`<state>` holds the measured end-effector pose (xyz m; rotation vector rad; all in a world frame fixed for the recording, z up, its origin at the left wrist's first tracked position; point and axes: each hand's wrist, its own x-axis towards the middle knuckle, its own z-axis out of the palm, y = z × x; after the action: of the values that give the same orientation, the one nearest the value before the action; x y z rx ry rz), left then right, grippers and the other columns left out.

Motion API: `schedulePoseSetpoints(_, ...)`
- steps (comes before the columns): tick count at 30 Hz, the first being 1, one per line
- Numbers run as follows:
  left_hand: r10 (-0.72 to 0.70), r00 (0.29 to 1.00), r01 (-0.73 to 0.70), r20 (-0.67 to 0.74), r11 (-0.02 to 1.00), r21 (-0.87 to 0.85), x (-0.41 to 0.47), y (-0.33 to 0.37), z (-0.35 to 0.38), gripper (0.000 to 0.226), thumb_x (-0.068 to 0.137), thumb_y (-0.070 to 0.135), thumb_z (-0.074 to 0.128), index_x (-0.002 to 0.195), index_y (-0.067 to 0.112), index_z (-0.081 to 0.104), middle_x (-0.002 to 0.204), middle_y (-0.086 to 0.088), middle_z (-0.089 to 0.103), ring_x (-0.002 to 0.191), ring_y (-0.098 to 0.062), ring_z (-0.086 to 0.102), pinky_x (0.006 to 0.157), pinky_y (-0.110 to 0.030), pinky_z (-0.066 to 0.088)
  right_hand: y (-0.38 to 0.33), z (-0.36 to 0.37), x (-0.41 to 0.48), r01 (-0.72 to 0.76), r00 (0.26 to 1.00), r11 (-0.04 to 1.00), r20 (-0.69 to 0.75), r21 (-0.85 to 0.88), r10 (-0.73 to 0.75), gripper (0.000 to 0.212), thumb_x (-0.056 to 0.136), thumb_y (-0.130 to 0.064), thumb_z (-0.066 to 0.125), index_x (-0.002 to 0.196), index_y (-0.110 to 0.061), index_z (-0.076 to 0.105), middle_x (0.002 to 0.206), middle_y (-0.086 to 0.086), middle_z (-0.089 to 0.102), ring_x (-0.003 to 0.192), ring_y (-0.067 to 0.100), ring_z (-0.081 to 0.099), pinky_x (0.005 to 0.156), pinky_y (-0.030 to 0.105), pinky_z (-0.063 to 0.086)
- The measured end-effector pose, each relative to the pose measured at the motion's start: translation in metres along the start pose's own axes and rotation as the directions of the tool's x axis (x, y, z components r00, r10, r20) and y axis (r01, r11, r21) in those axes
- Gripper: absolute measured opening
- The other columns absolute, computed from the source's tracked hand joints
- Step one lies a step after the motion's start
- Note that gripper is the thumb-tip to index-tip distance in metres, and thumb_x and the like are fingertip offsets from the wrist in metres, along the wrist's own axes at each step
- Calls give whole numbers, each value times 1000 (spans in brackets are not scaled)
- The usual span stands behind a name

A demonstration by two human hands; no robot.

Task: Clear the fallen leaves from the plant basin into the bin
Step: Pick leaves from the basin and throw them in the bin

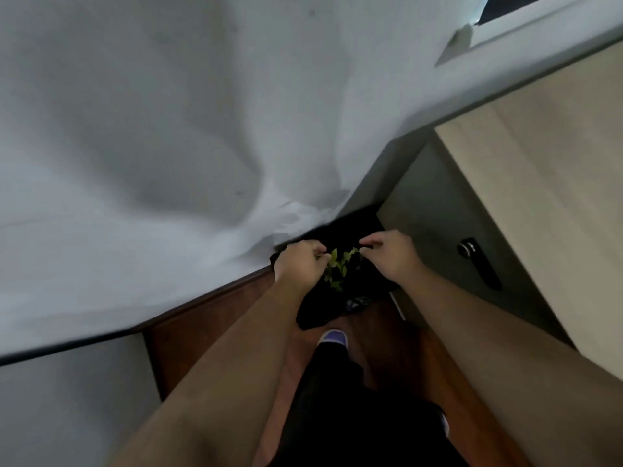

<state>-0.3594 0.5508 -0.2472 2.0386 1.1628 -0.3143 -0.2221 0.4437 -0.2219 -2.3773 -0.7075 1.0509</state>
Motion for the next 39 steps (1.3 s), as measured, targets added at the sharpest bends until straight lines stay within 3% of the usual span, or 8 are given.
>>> schedulePoseSetpoints(8, 108, 990, -90, -92, 980, 179, -34, 53, -65, 27, 93, 22, 45, 106, 25, 68, 109, -5, 72, 100, -28, 66, 83, -32, 51, -47, -65, -40, 63, 998, 998, -25, -5, -63, 18, 88, -16, 60, 101, -11, 71, 109, 8, 72, 103, 21, 64, 92, 24, 46)
schedulePoseSetpoints(12, 233, 956, -198, -178, 961, 194, -65, 125, -106, 23, 90, 24, 49, 100, 24, 70, 105, -7, 73, 100, -32, 66, 85, -37, 55, -75, -132, -79, 162, 967, 986, -194, -40, -167, 17, 86, -17, 59, 97, -13, 72, 105, 6, 73, 99, 19, 65, 86, 19, 44)
schedulePoseSetpoints(16, 357, 908, -315, -222, 927, 203, -87, 198, -119, 20, 88, 25, 51, 95, 26, 69, 103, -2, 74, 97, -29, 66, 84, -37, 55, -72, -192, -118, 237, 908, 971, -356, 3, -221, 14, 83, -10, 60, 88, -8, 73, 95, 9, 75, 82, 17, 63, 66, 7, 33)
schedulePoseSetpoints(18, 516, 833, -468, -202, 850, 243, -122, 278, -99, 19, 87, 26, 52, 96, 27, 69, 103, 1, 73, 97, -26, 66, 84, -34, 55, -32, -250, -173, 227, 853, 973, -490, 33, -182, 13, 83, -7, 60, 87, -5, 72, 91, 11, 74, 75, 13, 58, 63, 9, 32)
schedulePoseSetpoints(21, 644, 749, -593, -156, 757, 275, -145, 336, -70, 19, 86, 25, 53, 96, 25, 69, 102, 2, 73, 96, -24, 66, 81, -31, 54, 11, -282, -207, 194, 829, 979, -543, 55, -133, 13, 83, -6, 60, 86, -6, 72, 87, 13, 74, 72, 12, 57, 59, 11, 34)
schedulePoseSetpoints(27, 802, 573, -793, 167, 492, 359, -232, 456, 65, 17, 82, 29, 56, 93, 23, 68, 102, 1, 72, 96, -24, 66, 82, -33, 55, 177, -328, -324, -55, 710, 979, -682, 194, 175, 13, 84, -13, 59, 87, -11, 72, 87, 12, 74, 77, 20, 65, 67, 21, 41)
schedulePoseSetpoints(33, 700, 628, -755, 339, 443, 483, -241, 454, 143, 24, 81, 30, 60, 105, 28, 62, 116, 2, 62, 106, -20, 61, 89, -30, 49, 285, -303, -377, -239, 637, 925, -671, 296, 379, 14, 84, -12, 59, 87, -9, 72, 93, 7, 73, 85, 19, 63, 72, 22, 40)
schedulePoseSetpoints(39, 579, 721, -658, 381, 399, 638, -216, 429, 165, 48, 79, 29, 64, 124, 29, 46, 128, -3, 46, 116, -28, 51, 93, -38, 47, 330, -300, -381, -451, 521, 854, -701, 259, 487, 26, 83, -23, 60, 107, -16, 67, 112, 11, 65, 98, 32, 63, 84, 37, 51)
